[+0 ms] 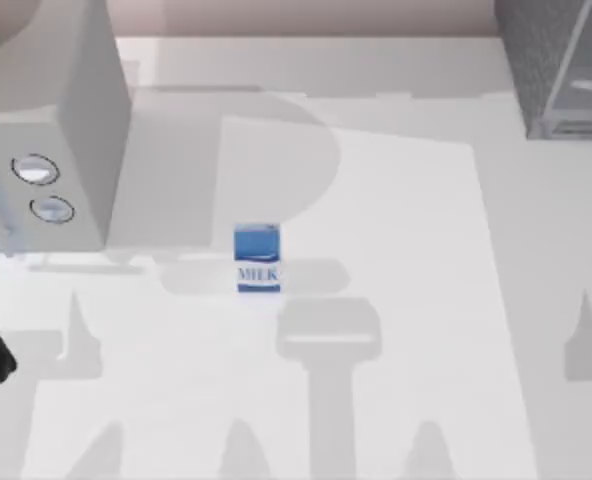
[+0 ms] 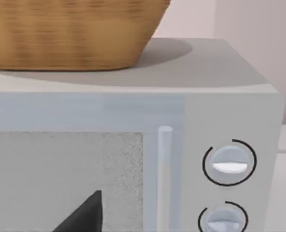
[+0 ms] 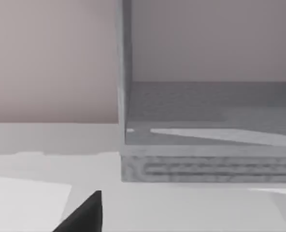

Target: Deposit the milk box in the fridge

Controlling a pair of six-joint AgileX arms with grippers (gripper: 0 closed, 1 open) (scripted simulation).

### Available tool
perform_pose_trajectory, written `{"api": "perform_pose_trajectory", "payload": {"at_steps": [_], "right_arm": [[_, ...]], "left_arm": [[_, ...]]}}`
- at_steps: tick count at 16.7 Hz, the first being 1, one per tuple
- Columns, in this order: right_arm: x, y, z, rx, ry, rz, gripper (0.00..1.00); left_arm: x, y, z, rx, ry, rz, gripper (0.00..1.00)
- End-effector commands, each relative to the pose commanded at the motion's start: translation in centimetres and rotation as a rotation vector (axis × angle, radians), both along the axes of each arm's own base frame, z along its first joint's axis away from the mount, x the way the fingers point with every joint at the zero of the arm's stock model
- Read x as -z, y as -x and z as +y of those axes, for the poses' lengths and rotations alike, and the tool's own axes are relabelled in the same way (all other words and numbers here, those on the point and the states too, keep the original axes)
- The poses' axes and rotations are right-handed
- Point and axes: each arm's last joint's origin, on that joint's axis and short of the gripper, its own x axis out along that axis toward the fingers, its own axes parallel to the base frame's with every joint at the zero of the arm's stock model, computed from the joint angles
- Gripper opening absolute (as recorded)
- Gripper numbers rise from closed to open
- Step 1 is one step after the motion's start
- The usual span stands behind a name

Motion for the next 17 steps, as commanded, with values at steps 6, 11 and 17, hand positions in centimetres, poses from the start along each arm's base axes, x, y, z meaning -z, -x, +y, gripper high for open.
{"api": "perform_pose_trajectory", "payload": {"at_steps": [6,11,17], "right_arm": [[-2.8,-0.1,0.6,-0.006,-0.022,-0.056,1.0],[-6.9,-3.0,2.8,-0.03,-0.066,0.001,1.0],[-8.0,-8.9,8.1,-0.029,-0.067,0.138,1.0]], "left_arm": [[0.0,0.0,0.0,0.0,0.0,0.0,1.0],[0.0,0.0,0.0,0.0,0.0,0.0,1.0],[0.0,0.0,0.0,0.0,0.0,0.0,1.0]]}}
